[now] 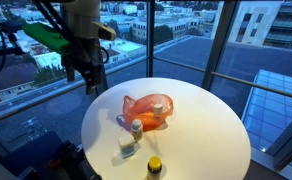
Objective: Put the white bottle in the plastic
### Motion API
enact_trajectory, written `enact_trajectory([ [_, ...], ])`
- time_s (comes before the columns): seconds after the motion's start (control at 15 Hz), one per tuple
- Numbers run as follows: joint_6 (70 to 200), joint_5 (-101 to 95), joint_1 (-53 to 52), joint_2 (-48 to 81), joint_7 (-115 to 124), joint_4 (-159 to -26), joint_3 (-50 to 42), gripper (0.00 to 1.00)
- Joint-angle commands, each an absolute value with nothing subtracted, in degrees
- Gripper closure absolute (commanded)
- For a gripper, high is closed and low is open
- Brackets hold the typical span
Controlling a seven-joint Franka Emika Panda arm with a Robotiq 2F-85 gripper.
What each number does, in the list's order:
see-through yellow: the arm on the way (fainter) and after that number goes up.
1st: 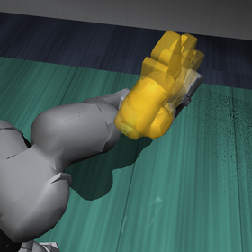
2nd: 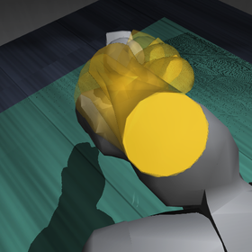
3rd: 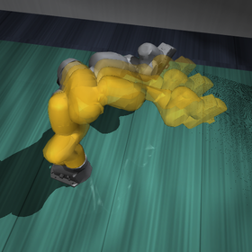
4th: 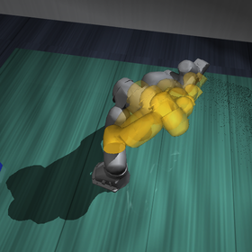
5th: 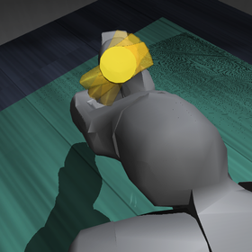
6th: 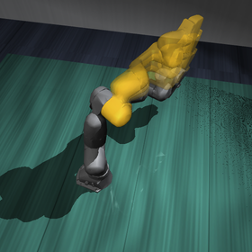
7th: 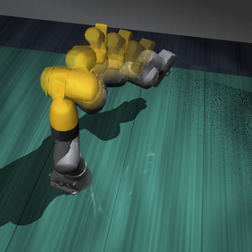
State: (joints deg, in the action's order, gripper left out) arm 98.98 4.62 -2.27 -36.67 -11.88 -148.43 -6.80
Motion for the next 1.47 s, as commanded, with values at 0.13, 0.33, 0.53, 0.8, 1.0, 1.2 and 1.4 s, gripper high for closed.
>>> enact_trajectory([
  [0.13, 99.28, 4.74, -1.29, -35.74, -12.14, -148.14, -6.28, 0.0],
  [0.33, 100.78, 4.24, -0.49, -34.49, -11.62, -147.97, -6.35, 0.0],
  [0.53, 104.02, 3.29, 0.85, -32.88, -10.38, -148.01, -6.05, 0.0],
  [0.8, 110.76, 1.14, 2.78, -29.77, -9.09, -148.36, -5.75, 0.0],
  [1.0, 115.7, -0.96, 3.64, -26.25, -8.16, -148.53, -5.72, 0.0],
  [1.2, 121.27, -3.11, 4.27, -22.3, -6.51, -149.26, -5.31, 0.0],
  [1.4, 127.6, -6.1, 4.81, -18.15, -3.1, -150.32, -4.28, 0.0],
])
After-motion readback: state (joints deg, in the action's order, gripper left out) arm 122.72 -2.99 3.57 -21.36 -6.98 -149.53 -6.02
